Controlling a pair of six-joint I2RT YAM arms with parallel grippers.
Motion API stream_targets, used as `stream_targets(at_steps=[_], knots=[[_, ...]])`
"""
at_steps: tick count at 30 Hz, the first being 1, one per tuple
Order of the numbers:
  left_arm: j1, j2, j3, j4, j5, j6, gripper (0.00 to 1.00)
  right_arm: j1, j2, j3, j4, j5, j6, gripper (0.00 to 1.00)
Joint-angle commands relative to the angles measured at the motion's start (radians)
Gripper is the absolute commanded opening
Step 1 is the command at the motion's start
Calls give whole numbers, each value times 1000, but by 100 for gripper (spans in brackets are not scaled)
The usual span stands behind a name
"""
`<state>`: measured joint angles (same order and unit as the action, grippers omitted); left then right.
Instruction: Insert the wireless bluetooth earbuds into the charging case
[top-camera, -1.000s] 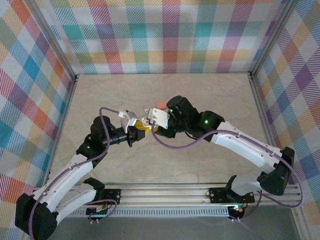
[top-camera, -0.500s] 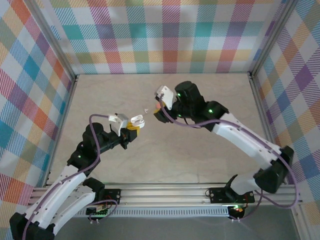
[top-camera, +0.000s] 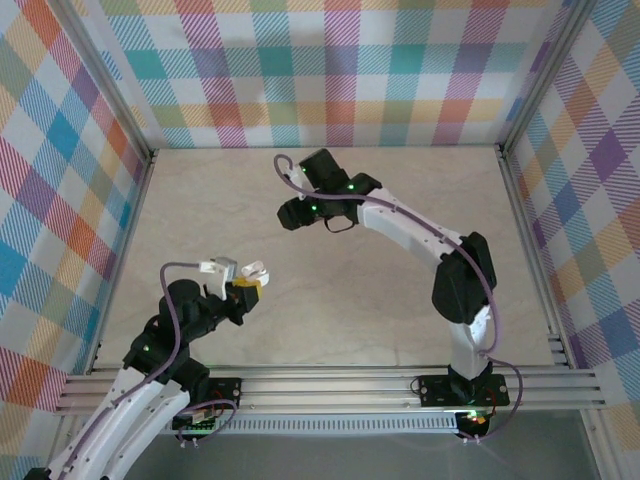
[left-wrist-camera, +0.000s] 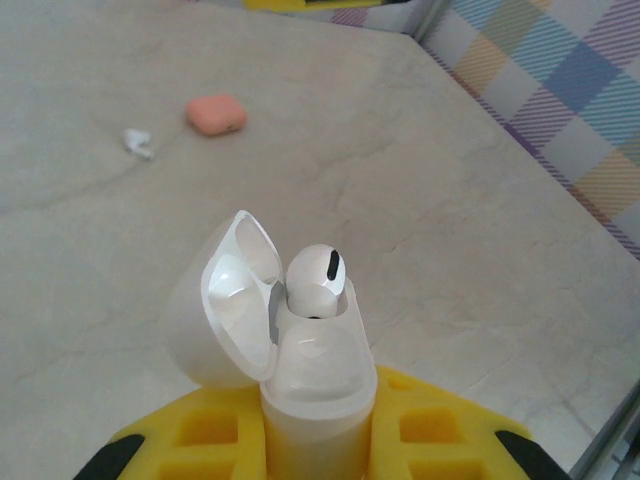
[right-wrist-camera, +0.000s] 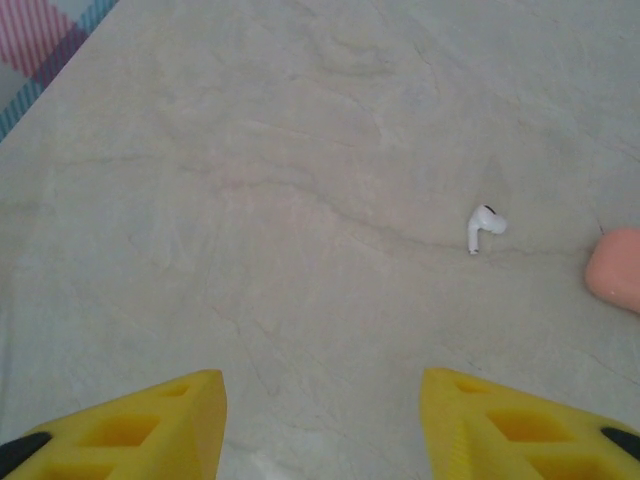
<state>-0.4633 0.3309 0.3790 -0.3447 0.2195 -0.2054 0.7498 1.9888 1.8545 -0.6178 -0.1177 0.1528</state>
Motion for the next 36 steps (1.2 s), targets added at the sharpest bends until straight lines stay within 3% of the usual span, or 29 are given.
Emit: stream_targets(at_steps=[1,6,18,25,36], knots=[[-3,-84,-27,-49,-64,-76,0,-16,91,99,-94,-18,81,53],[-3,-182,-62,-119,-121,-118,0,-13,251,206,-165,49,123,51],[-3,-189,-86,-124,-136,-146,0,-1,497,428,-238,214,92,50],[-3,-180,-86,-123,-141,-154,0,-3,596,556,-243,229,93,52],[-3,-144,-102,-67,-139,-160,0,-7,664,617,-208,273,90,54]])
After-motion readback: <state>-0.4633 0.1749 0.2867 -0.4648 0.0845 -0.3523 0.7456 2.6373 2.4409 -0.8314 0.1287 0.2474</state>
